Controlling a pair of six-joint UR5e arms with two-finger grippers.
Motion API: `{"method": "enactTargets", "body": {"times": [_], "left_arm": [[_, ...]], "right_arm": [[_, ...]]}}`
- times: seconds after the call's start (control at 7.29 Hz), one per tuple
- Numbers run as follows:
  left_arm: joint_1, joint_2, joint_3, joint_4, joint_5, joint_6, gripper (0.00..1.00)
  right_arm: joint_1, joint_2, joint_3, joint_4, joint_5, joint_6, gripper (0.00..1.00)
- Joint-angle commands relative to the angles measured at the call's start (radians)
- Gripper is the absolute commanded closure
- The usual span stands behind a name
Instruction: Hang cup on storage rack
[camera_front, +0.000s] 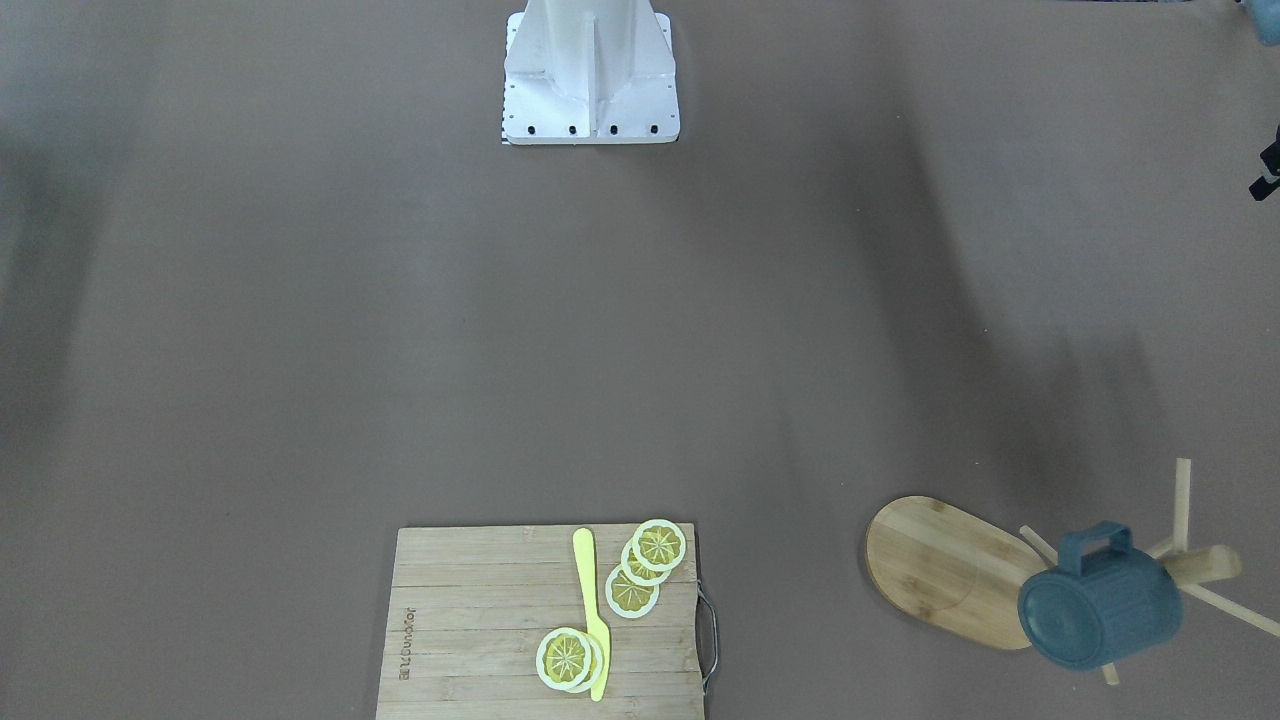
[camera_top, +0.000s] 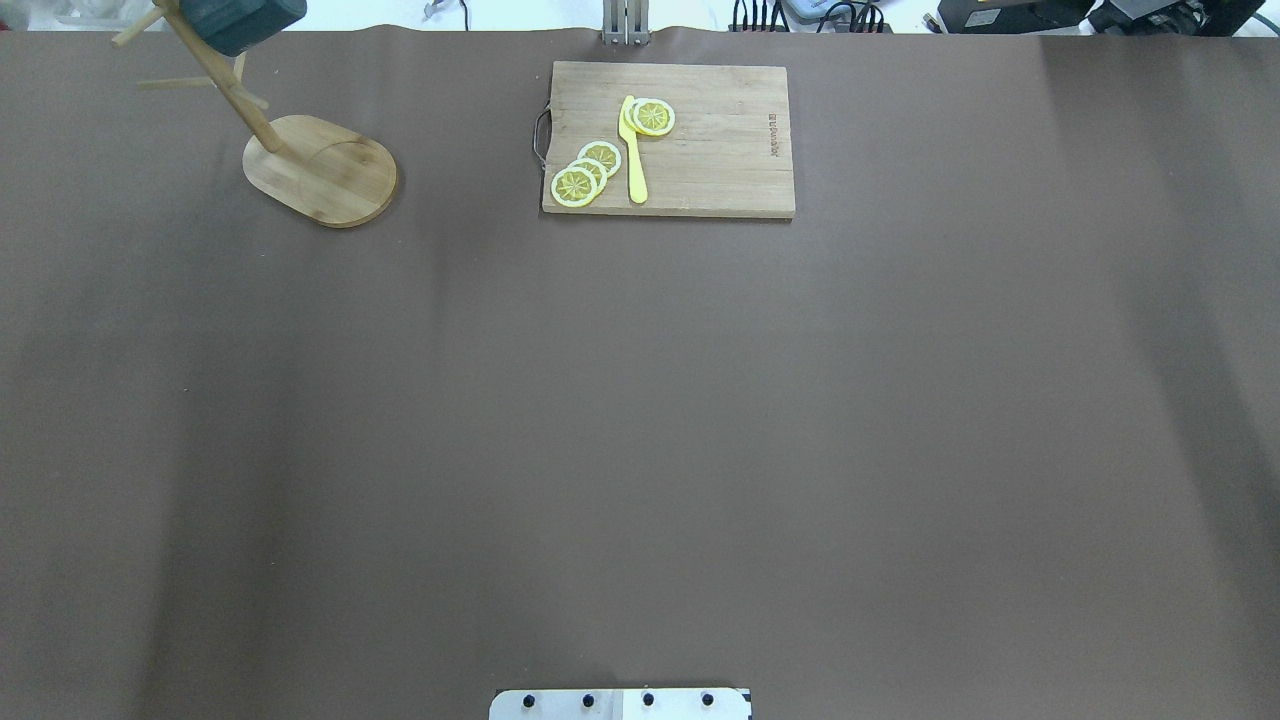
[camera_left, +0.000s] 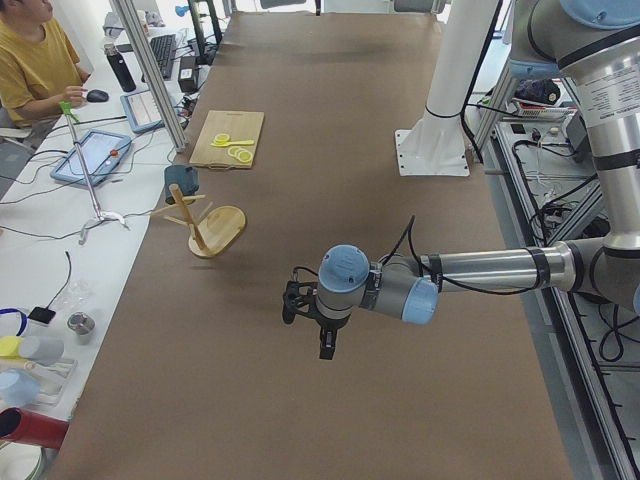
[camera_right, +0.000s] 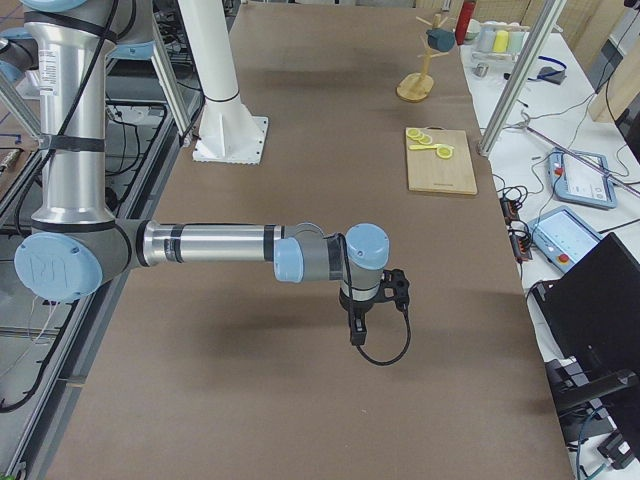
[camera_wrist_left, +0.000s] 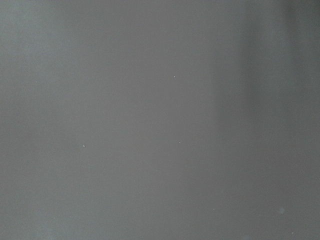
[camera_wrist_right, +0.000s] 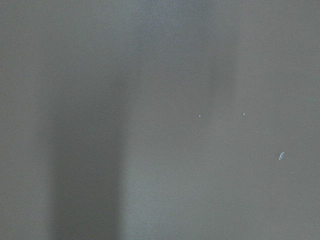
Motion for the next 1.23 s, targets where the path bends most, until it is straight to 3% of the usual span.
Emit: {"method": "enactTargets", "body": {"times": [0.0,1.1], "left_arm": [[-0.012,-0.015,-0.016,0.023,-0.006,0.005,0.02],[-0.026,-0.021,-0.032,0.024,-0.049,0.007,0.02]], "right_arm": [[-0.020,0.007,-0.024,-0.001,0.001,0.000,0.00],[-0.057,0.017,-0.019,0.001,0.003,0.005,0.00]]}}
